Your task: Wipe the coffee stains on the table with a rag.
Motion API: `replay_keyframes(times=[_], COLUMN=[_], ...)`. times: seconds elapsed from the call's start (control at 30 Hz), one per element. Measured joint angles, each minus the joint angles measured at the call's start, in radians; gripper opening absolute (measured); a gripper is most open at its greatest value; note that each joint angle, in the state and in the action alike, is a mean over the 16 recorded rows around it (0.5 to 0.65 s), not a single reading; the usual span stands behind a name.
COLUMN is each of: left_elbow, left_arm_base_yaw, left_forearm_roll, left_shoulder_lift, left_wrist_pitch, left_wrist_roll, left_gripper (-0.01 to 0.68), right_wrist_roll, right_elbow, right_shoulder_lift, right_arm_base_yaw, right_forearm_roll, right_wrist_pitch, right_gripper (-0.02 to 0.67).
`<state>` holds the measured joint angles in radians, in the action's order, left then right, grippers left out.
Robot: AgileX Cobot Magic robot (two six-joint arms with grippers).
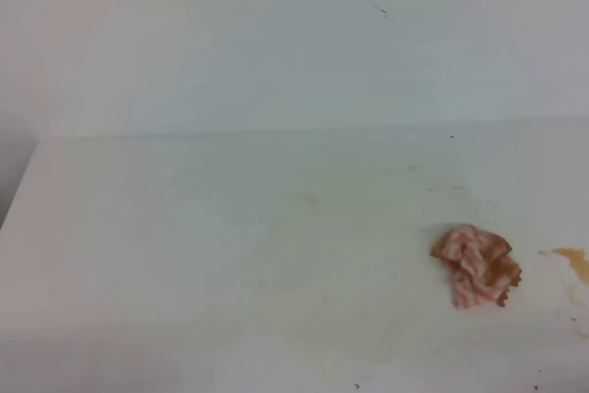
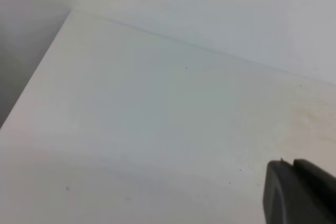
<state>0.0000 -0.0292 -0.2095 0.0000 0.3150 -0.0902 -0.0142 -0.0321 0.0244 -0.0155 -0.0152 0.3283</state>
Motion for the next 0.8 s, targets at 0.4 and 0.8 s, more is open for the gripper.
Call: replay_keyframes(times=[0.4,0.8], left_elbow=[0.0,0.0], left_arm_base_yaw=[0.0,0.0], left_forearm_roll=[0.0,0.0], left_shoulder_lift=[0.0,0.0], left_wrist_pitch=[0.0,0.0], left_wrist_roll=[0.0,0.0], left_gripper=[-0.005,-0.005], right_wrist_roll=[0.0,0.0], right_elbow=[0.0,0.0], right_shoulder_lift=[0.0,0.0], right_arm_base_yaw=[0.0,0.0], right_forearm_roll=[0.0,0.0], right_wrist_pitch=[0.0,0.0], right_gripper=[-0.003,-0.003])
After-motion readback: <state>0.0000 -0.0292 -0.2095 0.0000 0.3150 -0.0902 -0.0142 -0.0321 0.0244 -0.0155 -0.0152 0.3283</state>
